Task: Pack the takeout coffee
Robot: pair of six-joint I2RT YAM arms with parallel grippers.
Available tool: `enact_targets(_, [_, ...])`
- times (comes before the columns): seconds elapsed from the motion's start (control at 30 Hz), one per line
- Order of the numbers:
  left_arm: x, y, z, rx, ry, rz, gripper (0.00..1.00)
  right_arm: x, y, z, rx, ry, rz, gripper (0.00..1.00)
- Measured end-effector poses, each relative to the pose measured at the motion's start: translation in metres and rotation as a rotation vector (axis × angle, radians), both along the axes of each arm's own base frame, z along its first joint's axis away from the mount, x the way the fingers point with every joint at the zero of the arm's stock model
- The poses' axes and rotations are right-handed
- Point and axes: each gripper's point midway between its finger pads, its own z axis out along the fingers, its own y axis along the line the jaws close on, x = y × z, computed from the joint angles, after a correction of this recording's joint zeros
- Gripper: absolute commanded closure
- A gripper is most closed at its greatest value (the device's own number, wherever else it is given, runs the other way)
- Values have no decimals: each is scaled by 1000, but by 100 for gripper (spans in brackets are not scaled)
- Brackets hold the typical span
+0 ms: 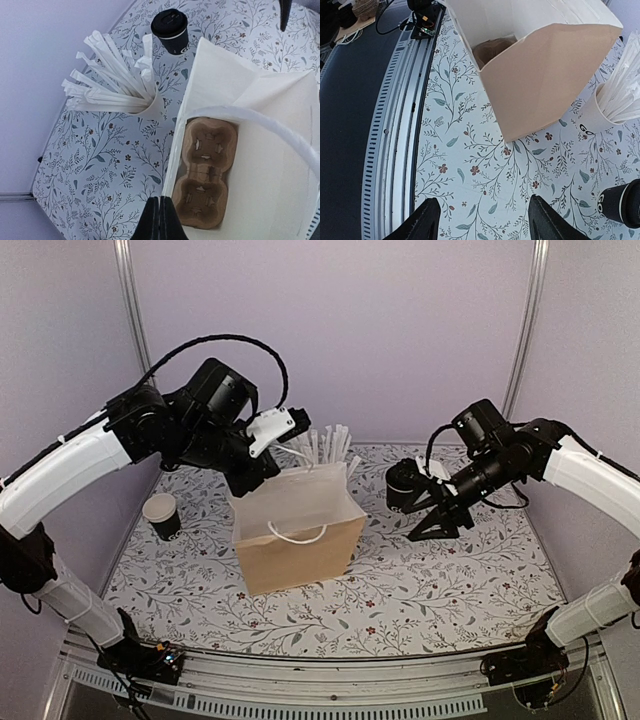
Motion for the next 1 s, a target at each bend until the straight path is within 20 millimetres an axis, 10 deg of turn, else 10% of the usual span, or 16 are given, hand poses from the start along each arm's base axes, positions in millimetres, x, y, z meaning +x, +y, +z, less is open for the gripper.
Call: enact_targets(1.0, [-150,-64,-34,-108,189,-185,100,34,-8,-25,-22,32,-81,38])
